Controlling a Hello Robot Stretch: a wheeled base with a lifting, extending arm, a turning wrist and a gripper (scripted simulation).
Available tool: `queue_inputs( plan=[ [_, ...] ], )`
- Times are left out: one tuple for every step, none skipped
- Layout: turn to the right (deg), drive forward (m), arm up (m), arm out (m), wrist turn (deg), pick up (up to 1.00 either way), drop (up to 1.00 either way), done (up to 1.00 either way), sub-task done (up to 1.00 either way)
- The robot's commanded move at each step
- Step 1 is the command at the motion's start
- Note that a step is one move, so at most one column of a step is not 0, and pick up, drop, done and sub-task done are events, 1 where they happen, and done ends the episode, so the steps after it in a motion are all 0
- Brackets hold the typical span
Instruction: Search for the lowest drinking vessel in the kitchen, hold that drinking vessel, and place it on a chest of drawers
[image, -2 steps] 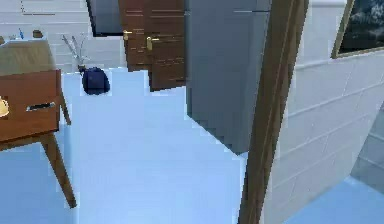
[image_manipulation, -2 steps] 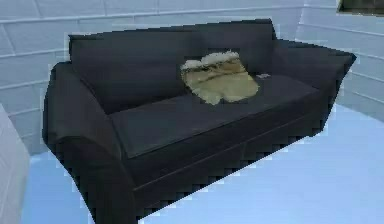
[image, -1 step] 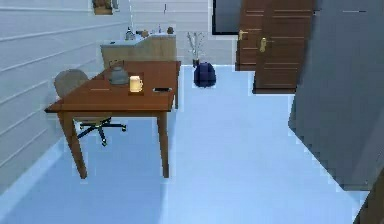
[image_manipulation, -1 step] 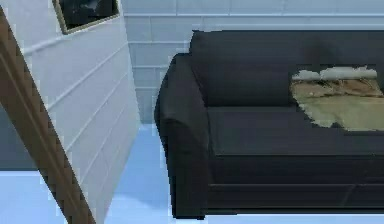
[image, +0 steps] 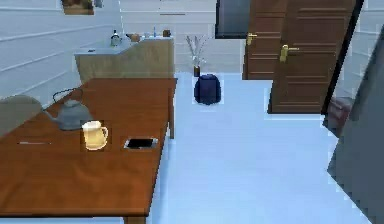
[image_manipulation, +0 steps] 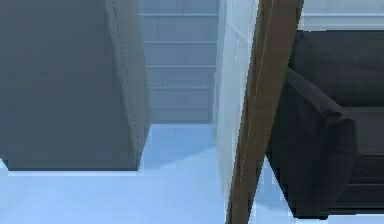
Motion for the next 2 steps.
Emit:
queue_inputs(
  plan=[
    [42.0, 0.00, 0.00, 0.00, 0.0, 0.00, 0.00, 0.00, 0.00],
    [0.0, 0.40, 0.00, 0.00, 0.0, 0.00, 0.00, 0.00, 0.00]
  ],
)
